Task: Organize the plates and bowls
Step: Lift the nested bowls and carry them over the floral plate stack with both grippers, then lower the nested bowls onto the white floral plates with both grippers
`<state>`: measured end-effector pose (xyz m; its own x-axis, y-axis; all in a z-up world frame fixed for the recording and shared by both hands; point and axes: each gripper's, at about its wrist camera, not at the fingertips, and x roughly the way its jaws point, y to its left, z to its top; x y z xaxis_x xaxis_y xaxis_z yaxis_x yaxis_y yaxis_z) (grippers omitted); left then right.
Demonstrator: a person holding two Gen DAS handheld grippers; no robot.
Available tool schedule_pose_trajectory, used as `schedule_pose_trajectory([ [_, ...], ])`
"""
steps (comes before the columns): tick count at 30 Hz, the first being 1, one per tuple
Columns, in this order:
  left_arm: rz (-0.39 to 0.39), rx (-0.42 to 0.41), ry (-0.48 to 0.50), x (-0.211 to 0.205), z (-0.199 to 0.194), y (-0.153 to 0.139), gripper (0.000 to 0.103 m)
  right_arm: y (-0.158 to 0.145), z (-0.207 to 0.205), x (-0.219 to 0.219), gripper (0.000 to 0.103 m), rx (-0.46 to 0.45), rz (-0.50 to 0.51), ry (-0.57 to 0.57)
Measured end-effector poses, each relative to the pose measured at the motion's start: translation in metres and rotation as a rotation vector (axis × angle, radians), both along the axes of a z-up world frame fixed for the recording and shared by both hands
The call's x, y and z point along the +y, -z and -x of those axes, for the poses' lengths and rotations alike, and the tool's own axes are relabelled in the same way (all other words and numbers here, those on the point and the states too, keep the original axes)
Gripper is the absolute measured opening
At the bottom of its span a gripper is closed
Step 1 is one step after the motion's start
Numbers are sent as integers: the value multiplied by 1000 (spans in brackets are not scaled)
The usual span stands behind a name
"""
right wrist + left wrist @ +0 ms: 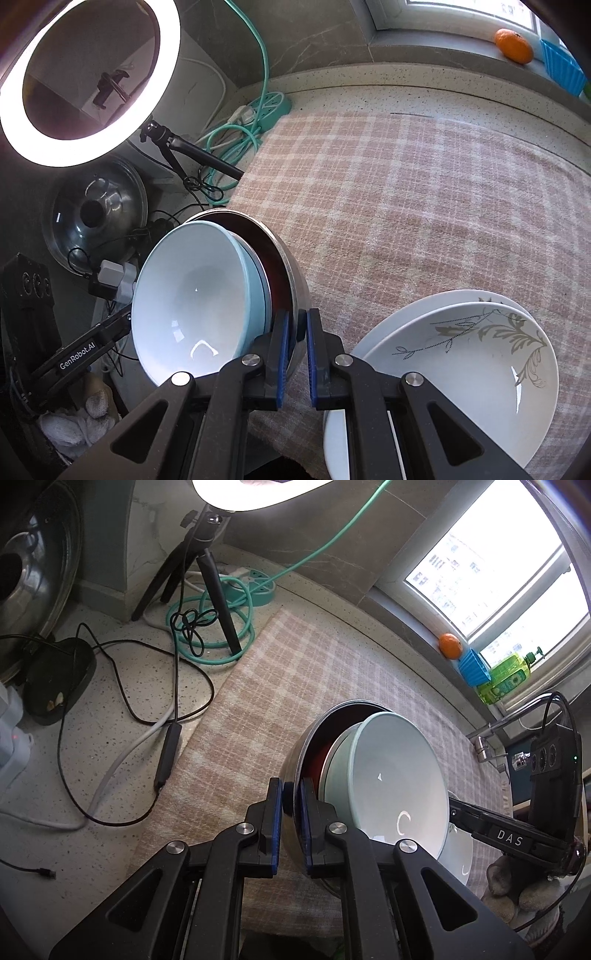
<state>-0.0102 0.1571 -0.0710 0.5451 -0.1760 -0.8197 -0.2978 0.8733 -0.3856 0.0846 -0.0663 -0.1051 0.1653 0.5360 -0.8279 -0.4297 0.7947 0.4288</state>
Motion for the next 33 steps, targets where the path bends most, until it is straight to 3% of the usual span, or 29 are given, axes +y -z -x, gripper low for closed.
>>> schedule_pose_trajectory([
  [18, 12, -45, 110, -54, -12, -23, 8, -23, 7, -65, 9, -16, -8, 81],
  [33, 33, -36, 214, -105, -22, -21, 8, -28, 18, -124, 9, -21, 9, 164],
])
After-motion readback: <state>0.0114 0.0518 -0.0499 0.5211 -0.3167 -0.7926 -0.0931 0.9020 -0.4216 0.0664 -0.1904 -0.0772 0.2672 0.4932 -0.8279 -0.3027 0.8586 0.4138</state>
